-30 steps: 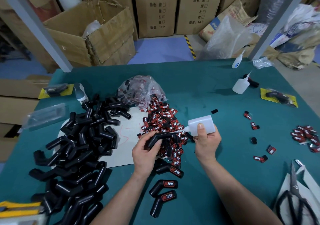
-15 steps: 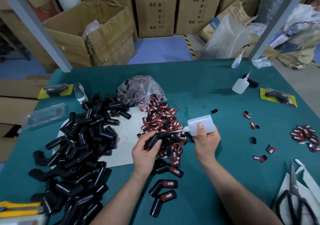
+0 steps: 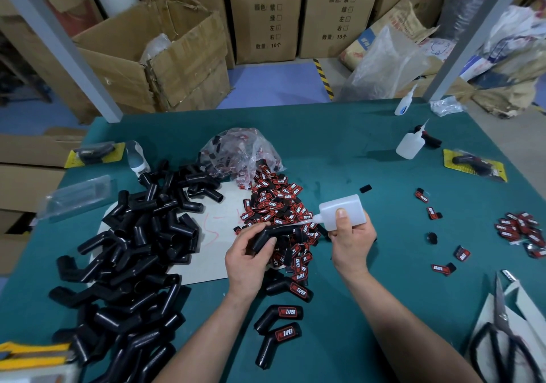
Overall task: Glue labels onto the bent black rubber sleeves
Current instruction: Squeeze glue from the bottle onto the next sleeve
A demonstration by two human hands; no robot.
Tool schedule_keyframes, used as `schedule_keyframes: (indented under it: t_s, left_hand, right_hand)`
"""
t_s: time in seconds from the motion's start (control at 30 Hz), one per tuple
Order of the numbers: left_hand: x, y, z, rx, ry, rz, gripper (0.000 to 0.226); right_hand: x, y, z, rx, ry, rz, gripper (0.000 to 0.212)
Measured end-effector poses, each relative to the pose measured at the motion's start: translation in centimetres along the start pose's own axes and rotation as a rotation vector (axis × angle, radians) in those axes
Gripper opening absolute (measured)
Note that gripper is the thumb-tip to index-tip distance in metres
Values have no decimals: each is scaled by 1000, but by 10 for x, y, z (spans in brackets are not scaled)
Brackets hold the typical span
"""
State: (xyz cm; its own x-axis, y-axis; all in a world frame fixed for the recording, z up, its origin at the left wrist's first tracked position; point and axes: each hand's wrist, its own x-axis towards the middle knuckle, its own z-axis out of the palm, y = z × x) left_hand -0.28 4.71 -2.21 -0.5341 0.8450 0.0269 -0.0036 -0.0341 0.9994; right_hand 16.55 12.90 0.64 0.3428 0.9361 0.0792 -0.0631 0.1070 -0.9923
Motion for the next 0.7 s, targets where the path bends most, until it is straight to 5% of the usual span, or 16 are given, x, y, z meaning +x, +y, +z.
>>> schedule_keyframes:
  t_s: [0.7]
  left_hand:
    - [2,-3,1,-14,-10,84,39]
  right_hand:
    - [0,3,-1,3,-13,-15,14]
